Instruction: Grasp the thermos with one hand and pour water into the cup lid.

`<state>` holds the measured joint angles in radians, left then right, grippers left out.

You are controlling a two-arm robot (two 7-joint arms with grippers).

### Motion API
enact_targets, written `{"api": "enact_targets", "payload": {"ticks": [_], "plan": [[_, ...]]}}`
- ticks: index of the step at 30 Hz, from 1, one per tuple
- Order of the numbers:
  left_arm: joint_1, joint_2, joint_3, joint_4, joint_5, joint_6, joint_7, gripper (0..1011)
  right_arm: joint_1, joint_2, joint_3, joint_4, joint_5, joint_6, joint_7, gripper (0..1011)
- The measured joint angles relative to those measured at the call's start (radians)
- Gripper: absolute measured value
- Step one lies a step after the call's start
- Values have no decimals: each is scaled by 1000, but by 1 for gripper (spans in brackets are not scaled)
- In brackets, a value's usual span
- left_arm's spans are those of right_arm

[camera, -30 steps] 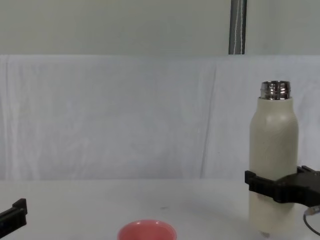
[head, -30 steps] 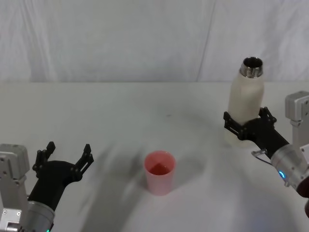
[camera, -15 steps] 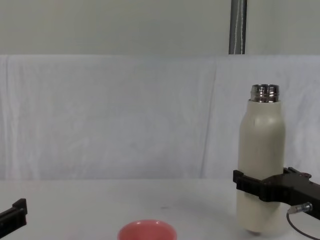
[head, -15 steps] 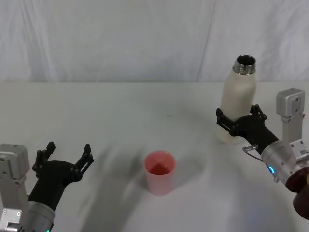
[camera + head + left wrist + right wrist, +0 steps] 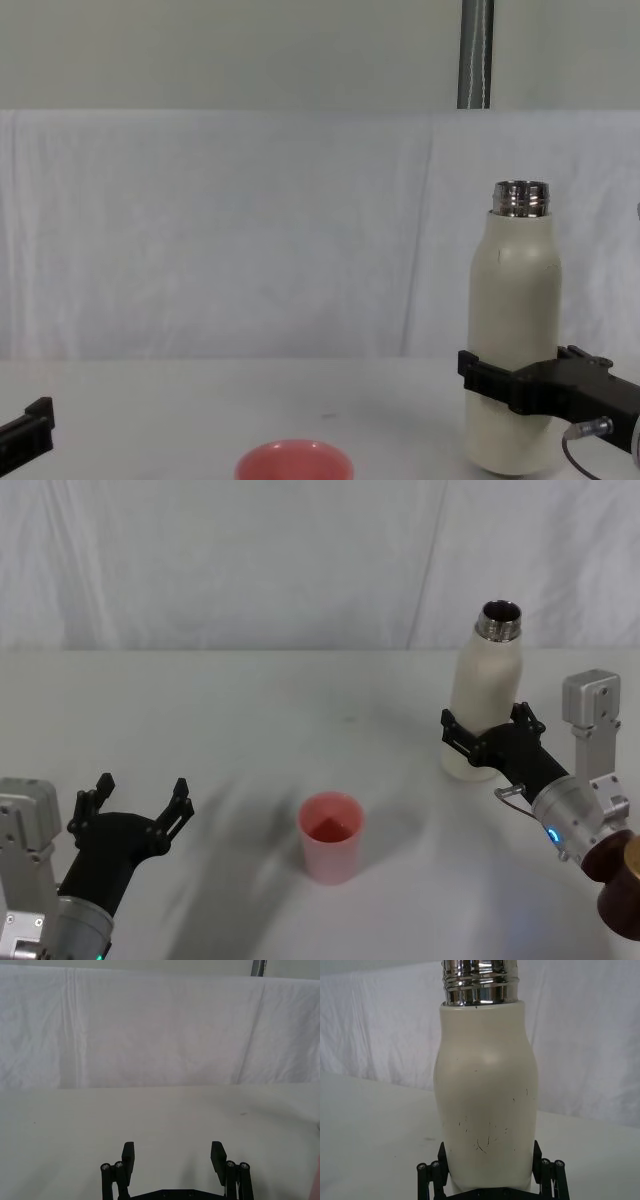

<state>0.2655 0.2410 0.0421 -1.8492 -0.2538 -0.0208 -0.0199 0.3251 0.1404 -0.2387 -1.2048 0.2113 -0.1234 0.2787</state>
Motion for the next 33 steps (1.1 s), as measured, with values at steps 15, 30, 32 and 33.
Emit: {"api": "enact_targets", "payload": {"ticks": [15,30,32,33], "plan": [[0,0,0,0,0,0,0,1001,5,-7,-5,18,-6,-7,-2,956],[0,0,0,0,0,0,0,1001,2,-5,-4,18,-10,-4,-4,956],[0,0,0,0,0,0,0,1001,2,-5,-4,18,-10,-1,-3,956],[0,0,0,0,0,0,0,1001,2,-5,-4,18,-10,0,-3,956]]}}
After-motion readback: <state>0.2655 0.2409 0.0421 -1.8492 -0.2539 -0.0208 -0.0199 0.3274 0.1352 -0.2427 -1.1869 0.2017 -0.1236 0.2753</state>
